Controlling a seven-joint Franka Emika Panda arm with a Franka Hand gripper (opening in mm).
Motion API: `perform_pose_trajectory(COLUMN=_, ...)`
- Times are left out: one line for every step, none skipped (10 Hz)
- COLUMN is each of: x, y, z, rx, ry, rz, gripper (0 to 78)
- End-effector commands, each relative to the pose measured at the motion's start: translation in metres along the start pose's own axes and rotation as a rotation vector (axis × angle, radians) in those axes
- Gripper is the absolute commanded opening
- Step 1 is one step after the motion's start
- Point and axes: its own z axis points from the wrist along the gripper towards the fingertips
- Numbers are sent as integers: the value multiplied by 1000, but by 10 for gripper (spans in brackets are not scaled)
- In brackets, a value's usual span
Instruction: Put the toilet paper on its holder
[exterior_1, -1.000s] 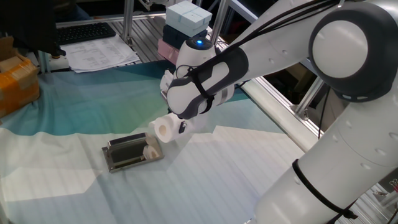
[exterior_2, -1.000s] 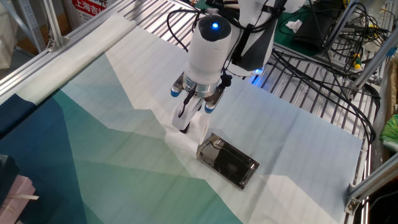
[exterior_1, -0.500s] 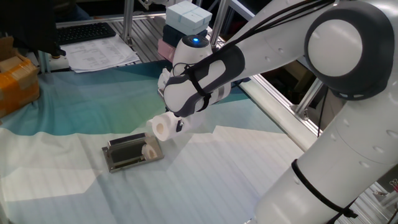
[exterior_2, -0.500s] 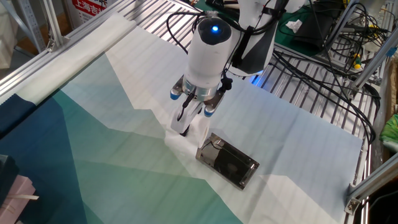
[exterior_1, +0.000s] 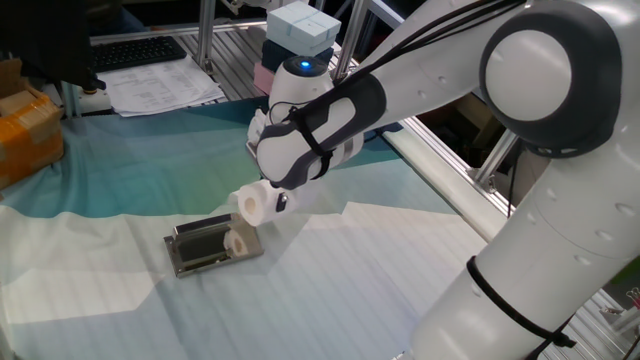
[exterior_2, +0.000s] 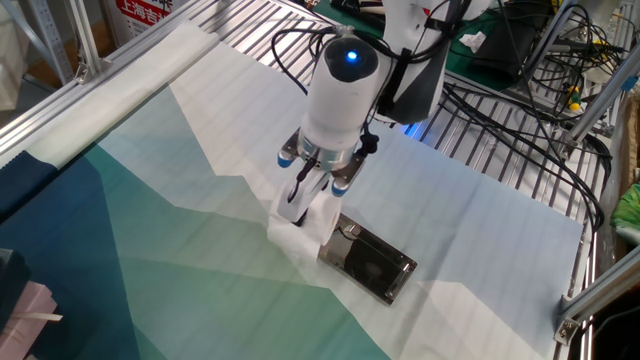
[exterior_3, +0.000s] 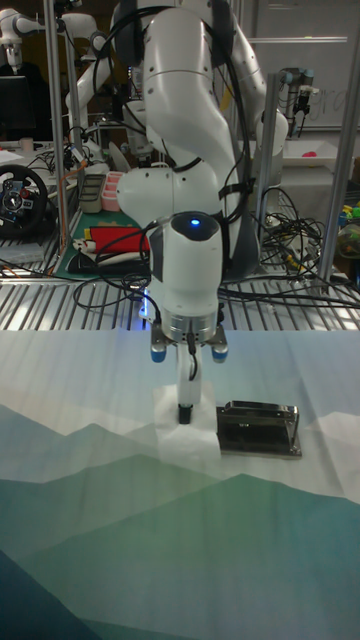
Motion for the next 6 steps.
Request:
perform_pose_trajectory(x=8, y=-1, z=0, rx=-5, ry=-1, rz=6, gripper=13)
perform_pose_trajectory(x=10, y=-1, z=1, rx=-5, ry=-1, rz=10, gripper=13)
perform_pose_trajectory(x=11, y=1, z=1, rx=-6, ry=2, rz=12, gripper=13)
perform_pose_trajectory(x=11, y=5, z=1, rx=-10, ry=9, rz=16, gripper=13)
perform_pose_trajectory(x=12, y=11, z=1, rx=-11, ry=13, rz=22, gripper=13)
perform_pose_trajectory(x=13, y=13, z=1, rx=-12, ry=12, rz=27, gripper=13)
